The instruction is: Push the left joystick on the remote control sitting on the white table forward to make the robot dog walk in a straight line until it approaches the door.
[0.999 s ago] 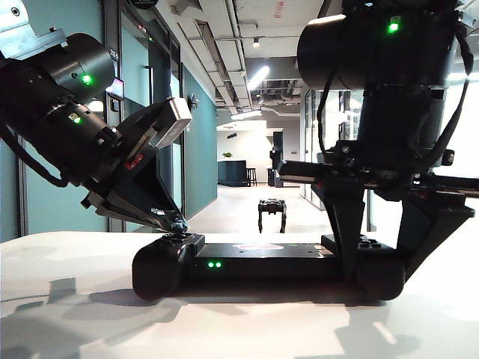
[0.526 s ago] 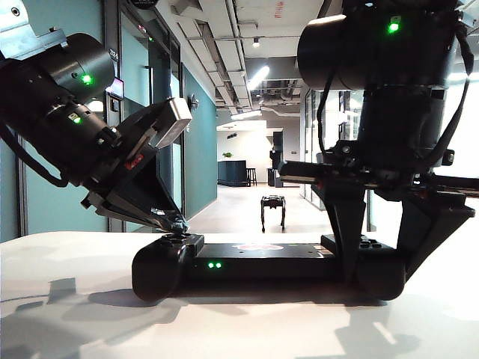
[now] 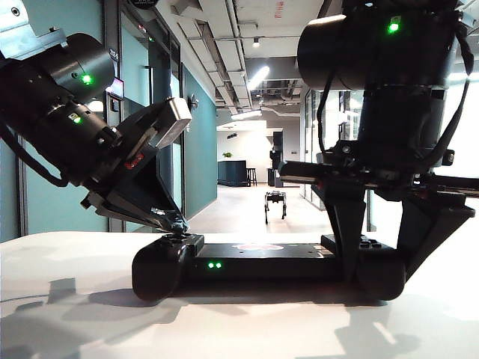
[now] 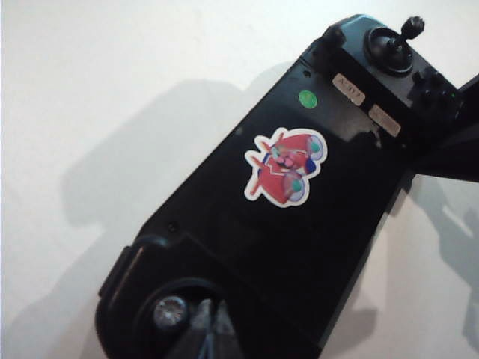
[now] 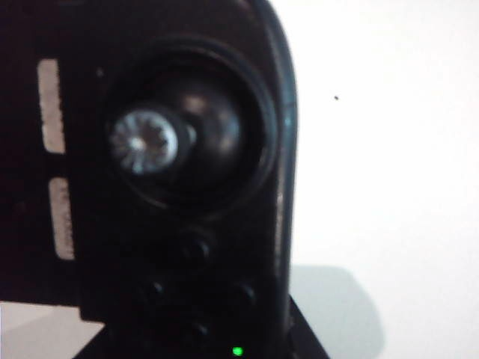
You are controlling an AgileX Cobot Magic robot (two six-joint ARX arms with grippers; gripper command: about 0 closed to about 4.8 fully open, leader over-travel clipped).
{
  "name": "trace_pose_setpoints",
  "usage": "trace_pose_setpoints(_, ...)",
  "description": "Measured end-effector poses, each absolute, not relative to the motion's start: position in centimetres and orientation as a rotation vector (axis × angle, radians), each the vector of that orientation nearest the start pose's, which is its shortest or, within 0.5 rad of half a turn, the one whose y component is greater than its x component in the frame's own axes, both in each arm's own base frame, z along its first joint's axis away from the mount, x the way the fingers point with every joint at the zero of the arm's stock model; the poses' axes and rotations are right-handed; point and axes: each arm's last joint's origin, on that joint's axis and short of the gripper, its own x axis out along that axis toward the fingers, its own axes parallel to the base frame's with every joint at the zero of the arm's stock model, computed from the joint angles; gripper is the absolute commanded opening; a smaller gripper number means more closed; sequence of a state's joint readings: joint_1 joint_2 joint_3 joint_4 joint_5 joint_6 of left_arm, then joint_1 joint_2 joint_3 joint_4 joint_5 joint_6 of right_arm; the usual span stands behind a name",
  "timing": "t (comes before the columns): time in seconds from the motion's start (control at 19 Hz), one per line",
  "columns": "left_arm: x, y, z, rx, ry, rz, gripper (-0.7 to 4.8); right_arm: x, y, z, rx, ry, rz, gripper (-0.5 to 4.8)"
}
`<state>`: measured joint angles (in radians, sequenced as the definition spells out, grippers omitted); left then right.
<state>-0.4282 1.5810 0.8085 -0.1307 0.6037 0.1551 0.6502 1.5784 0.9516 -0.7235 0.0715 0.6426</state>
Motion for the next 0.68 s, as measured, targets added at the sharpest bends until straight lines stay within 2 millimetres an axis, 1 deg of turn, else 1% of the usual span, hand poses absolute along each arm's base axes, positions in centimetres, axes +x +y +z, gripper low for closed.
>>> trace_pose_setpoints(0.11,26.2,-13.8,17.1,0.015,0.877,-1.052,-0.06,22.2,16.6,17.8,0.054,1.351,0.060,1.44)
trace_pose_setpoints(0.16,26.0,-13.8,18.1,-0.005,0.879,-1.085,-0.06,22.1,16.6,17.8,0.052,1.351,0.062,1.44)
trace_pose_setpoints(0.21,25.6,-13.7,19.9,-0.018,0.856,-1.117,-0.06,22.1,16.6,17.8,0.051,1.351,0.062,1.44)
trace_pose_setpoints(0.26,25.2,-13.6,22.3,-0.017,0.801,-1.138,-0.06,22.1,16.6,17.8,0.051,1.351,0.062,1.44)
trace_pose_setpoints(0.32,24.7,-13.3,24.2,-0.010,0.753,-1.140,-0.05,22.1,16.6,17.8,0.051,1.351,0.062,1.44)
trace_pose_setpoints(0.37,23.8,-12.9,26.0,-0.013,0.713,-1.107,-0.06,22.1,16.6,17.8,0.047,1.351,0.065,1.44)
trace_pose_setpoints(0.47,22.4,-11.9,29.4,-0.034,0.620,-0.980,-0.06,22.2,16.6,17.8,0.044,1.350,0.066,1.44)
trace_pose_setpoints(0.58,20.7,-10.7,32.0,-0.065,0.528,-0.814,-0.06,22.2,16.5,17.8,0.026,1.348,0.078,1.48)
trace_pose_setpoints(0.68,19.0,-9.5,33.9,-0.072,0.429,-0.677,-0.06,22.3,16.6,17.8,0.007,1.339,0.100,1.48)
